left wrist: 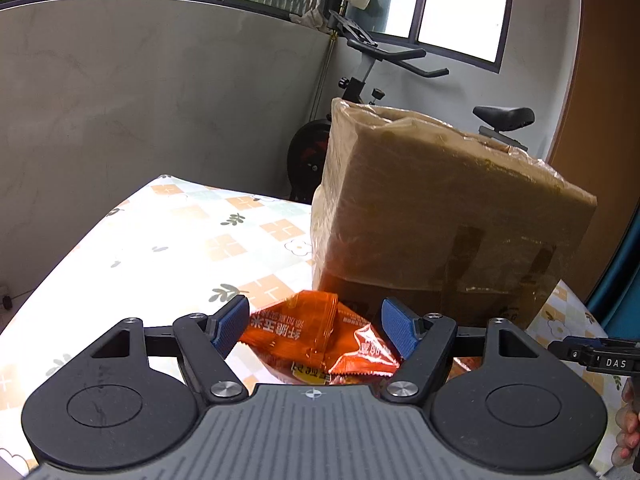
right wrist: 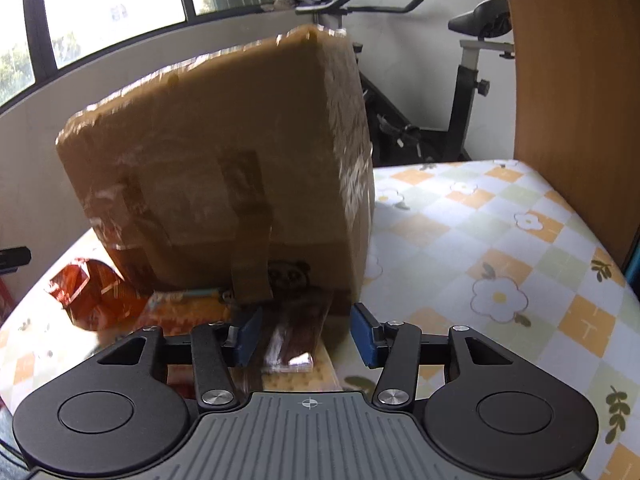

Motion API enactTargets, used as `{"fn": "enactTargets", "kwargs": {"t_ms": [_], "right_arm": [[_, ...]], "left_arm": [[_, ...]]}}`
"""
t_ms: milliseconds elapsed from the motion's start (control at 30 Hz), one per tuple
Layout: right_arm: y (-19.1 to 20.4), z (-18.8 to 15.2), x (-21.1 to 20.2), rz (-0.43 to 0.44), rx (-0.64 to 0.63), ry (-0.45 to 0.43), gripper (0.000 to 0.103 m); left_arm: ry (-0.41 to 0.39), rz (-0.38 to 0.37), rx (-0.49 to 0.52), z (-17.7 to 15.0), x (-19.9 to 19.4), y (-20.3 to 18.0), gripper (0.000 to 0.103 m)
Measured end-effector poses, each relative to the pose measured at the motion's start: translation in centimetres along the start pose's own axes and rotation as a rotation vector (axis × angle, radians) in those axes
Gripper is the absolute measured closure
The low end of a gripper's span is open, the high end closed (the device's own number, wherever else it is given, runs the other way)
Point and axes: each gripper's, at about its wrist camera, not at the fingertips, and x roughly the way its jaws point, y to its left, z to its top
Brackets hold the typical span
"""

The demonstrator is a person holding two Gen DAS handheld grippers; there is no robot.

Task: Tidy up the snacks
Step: 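Move the left tool to the orange bag while the right tool approaches the cracker pack, then grasp the white-and-blue packet with the left tool while the right tool grasps the cracker pack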

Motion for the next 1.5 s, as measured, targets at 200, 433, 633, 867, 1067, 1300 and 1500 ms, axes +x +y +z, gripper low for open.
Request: {"fn": "enactTargets", "kwargs": {"t_ms": [200, 433, 633, 867, 1067, 1300, 1500], "right_arm": [[1.3, -1.5, 2.0, -0.009, -0.087, 0.087, 0.056], [2.3, -1.0, 4.0, -0.004, -0.178, 0.116, 0.054], [2.7, -1.3, 4.6, -0.002, -0.171, 0.131, 0.053], [1.7, -1.8, 3.5, -0.021, -0.134, 0.121, 0.057], [1.1, -1.8, 3.2, -0.061, -0.118, 0.137, 0.057], [2.5, -0.8, 4.3, -0.095, -0.199, 0.128, 0.052], [2.8, -0.1, 2.9, -0.073, -0.188, 0.063, 0.049]], "left_arm": [[0.047, -0.012, -0.009, -1.5, 0.4, -0.4, 0.027], [0.066, -0.029, -0.003, -2.9, 0.3, -1.2, 0.027], [0.084, -0.039, -0.003, -3.7, 0.6, -1.5, 0.028], [0.095, -0.039, -0.007, -3.9, 1.2, -1.8, 0.028], [0.1, -0.039, -0.008, -4.1, 1.3, -1.9, 0.028], [0.111, -0.04, -0.003, -4.5, 1.4, -2.2, 0.028], [0.113, -0.032, -0.015, -4.6, 1.4, -1.9, 0.028]]}}
